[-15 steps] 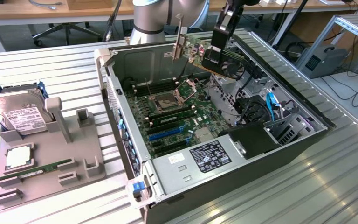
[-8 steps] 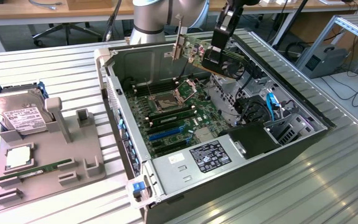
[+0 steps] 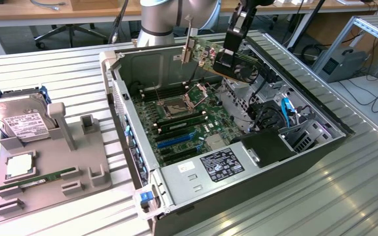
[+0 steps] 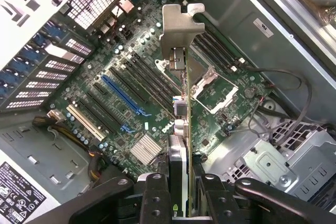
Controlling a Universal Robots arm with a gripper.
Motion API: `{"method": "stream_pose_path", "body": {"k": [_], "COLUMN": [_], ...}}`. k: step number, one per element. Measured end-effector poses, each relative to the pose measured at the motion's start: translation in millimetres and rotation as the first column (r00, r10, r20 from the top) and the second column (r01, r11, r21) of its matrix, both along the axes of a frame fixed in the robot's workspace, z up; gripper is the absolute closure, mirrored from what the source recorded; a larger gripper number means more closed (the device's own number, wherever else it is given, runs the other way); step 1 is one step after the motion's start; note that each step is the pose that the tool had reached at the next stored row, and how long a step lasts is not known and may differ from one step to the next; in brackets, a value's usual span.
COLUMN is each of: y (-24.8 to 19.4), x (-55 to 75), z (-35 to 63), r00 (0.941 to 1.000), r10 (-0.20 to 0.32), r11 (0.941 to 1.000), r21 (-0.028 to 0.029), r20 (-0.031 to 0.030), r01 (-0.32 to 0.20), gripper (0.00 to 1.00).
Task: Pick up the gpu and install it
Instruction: 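Insert the gpu into the slot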
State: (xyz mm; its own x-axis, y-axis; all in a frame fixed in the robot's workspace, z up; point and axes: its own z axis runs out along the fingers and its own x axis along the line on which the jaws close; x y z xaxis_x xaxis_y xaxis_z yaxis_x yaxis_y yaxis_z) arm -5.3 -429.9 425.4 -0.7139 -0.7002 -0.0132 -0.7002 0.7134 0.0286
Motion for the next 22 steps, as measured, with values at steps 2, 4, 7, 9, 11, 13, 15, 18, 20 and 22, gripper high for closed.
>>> {"method": "stream_pose_path", "body": {"k": [2,4,7,9,11,13,15,18,20,22], "y": [0.0,0.0,0.0,0.0,0.0,0.0,0.0,0.0,0.0,0.0], "x": [0.0,0.0,0.0,0.0,0.0,0.0,0.0,0.0,0.0,0.0], "z": [0.0,-0.1,-0.1,-0.2,-0.2,-0.3,-0.3,-0.3,-0.4,-0.4], "r00": [1.0,1.0,0.9998,0.9997,0.9996,0.9995,0.9993,0.9991,0.9989,0.9987], "r10": [0.004,0.01,0.019,0.023,0.027,0.032,0.037,0.043,0.048,0.052], "r11": [1.0,1.0,0.9998,0.9997,0.9996,0.9995,0.9993,0.9991,0.9989,0.9987], "r21": [0.0,0.0,0.0,0.0,0.0,0.0,0.0,-0.0001,0.0,0.0], "r20": [0.0,0.0,0.0,0.0,0.0,0.0,0.0,0.0,0.0,0.0], "r01": [-0.004,-0.01,-0.019,-0.023,-0.027,-0.032,-0.037,-0.043,-0.048,-0.052], "gripper": [0.73,0.73,0.73,0.73,0.73,0.73,0.73,0.73,0.73,0.73]}}
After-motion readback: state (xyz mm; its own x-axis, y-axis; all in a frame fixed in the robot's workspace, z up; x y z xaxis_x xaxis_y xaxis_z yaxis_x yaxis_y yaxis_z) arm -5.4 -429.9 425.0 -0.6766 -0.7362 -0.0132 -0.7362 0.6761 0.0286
